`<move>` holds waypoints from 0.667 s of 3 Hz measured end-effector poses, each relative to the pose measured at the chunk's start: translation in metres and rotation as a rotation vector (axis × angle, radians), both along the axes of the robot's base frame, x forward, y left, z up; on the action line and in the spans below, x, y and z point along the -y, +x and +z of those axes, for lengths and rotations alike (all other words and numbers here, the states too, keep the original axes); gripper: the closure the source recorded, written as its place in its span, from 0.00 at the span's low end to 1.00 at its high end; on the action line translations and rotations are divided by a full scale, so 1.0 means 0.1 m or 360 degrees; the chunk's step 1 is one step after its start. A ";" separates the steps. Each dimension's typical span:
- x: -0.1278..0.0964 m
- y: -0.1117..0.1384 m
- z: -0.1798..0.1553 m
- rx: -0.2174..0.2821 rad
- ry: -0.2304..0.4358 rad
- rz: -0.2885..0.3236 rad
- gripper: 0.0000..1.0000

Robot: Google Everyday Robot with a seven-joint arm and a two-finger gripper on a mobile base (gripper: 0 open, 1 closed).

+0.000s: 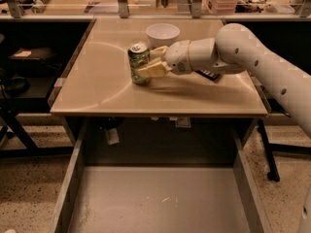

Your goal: Place green can into top drawer

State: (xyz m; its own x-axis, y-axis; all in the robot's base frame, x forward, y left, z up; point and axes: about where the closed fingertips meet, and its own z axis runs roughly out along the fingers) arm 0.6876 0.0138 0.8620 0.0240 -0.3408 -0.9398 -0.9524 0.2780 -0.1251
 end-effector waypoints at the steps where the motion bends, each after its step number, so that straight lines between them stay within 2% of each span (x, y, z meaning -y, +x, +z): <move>1: -0.13 -0.12 0.02 0.0033 -0.0014 0.0092 1.00; 2: -0.10 -0.47 0.11 0.0097 0.0011 0.0197 1.00</move>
Offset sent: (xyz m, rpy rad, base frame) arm -0.0957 -0.0177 0.0235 0.0286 -0.1237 0.1804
